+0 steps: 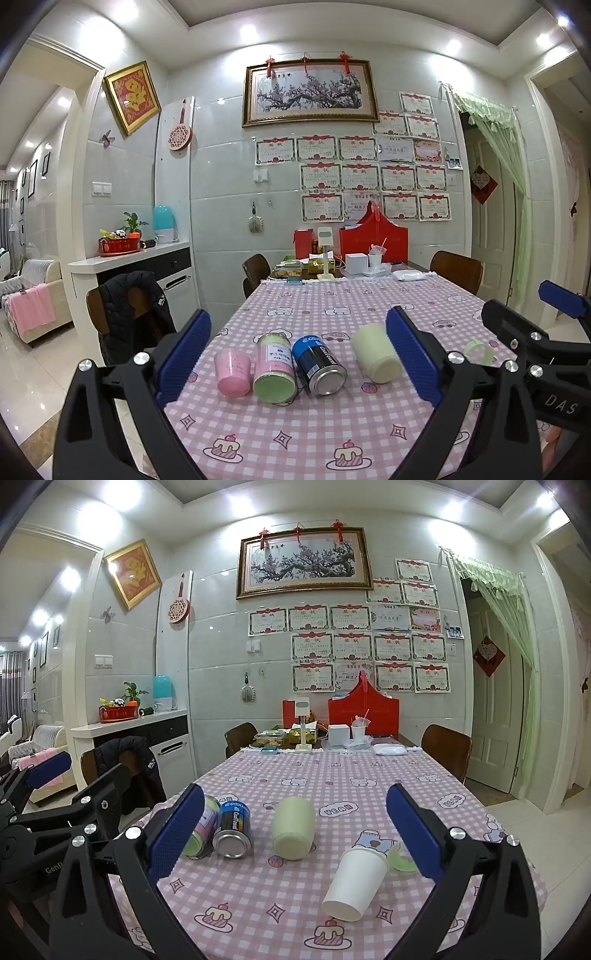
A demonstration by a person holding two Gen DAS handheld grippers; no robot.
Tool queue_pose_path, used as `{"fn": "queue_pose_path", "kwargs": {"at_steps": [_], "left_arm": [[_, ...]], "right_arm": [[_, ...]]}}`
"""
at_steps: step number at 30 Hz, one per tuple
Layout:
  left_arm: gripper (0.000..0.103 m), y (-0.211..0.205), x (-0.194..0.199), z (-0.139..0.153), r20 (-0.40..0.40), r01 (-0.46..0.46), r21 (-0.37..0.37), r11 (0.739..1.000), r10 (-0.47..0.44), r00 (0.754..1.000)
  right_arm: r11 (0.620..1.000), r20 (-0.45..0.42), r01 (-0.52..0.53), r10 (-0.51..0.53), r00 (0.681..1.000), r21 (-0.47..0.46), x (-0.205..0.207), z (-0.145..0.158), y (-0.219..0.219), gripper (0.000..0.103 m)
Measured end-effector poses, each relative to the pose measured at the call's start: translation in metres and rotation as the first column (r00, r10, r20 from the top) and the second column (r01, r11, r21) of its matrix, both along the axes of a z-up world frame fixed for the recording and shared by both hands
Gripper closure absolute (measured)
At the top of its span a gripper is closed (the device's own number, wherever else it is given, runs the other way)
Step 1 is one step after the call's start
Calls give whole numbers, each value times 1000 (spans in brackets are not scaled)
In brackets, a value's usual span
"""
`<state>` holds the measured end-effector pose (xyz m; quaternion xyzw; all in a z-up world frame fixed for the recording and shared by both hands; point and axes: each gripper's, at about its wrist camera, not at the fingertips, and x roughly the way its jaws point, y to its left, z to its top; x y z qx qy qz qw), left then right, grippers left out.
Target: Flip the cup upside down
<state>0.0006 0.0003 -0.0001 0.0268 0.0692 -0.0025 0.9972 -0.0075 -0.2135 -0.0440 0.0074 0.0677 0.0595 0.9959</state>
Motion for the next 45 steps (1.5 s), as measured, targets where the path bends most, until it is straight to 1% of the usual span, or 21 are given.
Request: {"fn": "queue_pose_path", "kwargs": {"at_steps": [16, 24, 27, 33, 45], "left_arm": [[9, 0, 0, 0, 0, 1, -3, 1000, -1, 1000], [9, 0, -1, 1, 0, 3, -6, 1000, -3, 1000], [9, -1, 4, -6, 2, 4, -5, 1000, -4, 1000], [9, -7, 2, -11, 0, 3, -6, 1000, -3, 1000], [9, -6, 2, -10, -2, 3, -5, 1000, -3, 1000]], "right_arm": [[1000, 2, -1, 1, 1000, 4, 0, 1, -1, 8], [1000, -1, -3, 3, 1000, 8, 2, -4, 2, 8], [1000, -1, -4, 4, 1000, 8, 1, -3, 0, 8], [1000, -3, -3, 3, 1000, 13, 1, -1, -3, 8], [1000, -5, -3, 3, 1000, 12, 1, -2, -3, 8]]}}
